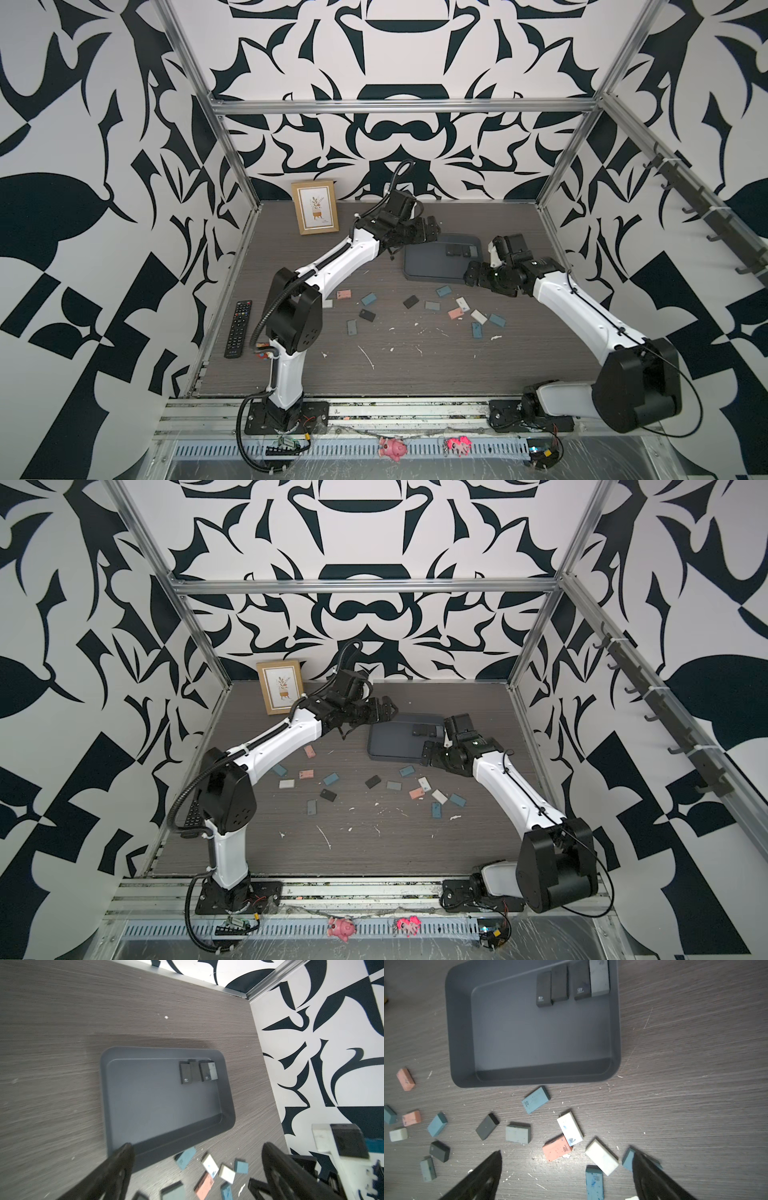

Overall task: Put the eraser in the storage box
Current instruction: Place the eraser in the storage box, then pick up the eraser from the center of the board.

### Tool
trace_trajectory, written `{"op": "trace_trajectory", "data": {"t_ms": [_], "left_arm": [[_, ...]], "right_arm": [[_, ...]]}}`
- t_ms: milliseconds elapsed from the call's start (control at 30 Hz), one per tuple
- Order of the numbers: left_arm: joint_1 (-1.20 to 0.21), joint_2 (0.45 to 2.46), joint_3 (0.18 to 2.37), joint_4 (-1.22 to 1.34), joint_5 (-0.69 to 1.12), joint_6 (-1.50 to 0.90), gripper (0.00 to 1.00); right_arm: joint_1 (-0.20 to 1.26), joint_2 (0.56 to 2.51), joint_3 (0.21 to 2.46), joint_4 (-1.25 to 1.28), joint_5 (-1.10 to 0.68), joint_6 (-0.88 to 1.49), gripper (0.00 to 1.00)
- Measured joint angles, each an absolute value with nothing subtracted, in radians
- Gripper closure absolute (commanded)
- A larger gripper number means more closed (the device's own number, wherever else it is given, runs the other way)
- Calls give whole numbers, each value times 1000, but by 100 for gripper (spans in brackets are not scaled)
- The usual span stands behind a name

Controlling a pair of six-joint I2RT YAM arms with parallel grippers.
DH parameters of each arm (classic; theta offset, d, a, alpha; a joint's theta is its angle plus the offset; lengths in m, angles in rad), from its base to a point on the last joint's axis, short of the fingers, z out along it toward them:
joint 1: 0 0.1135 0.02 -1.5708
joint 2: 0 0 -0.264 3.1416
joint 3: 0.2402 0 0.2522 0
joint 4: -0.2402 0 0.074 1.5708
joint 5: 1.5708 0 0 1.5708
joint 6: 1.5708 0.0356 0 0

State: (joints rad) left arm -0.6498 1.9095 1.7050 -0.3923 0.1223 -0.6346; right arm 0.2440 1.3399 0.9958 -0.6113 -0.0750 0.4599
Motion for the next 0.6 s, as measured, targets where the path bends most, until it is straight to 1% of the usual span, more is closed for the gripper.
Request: {"op": "trace_trajectory", "data": {"t_ms": [267, 467, 600], "left_arm": [[-574, 1665, 1384, -397, 183, -624, 1], [-569, 1532, 1153, -324, 241, -668, 1], [-569, 1489, 1030, -239, 282, -729, 1]], "right_arm": [[301, 1360, 941, -608, -17, 456, 2], [324, 1413, 897, -582, 1, 459, 10], [339, 1455, 894, -567, 9, 462, 16]]}}
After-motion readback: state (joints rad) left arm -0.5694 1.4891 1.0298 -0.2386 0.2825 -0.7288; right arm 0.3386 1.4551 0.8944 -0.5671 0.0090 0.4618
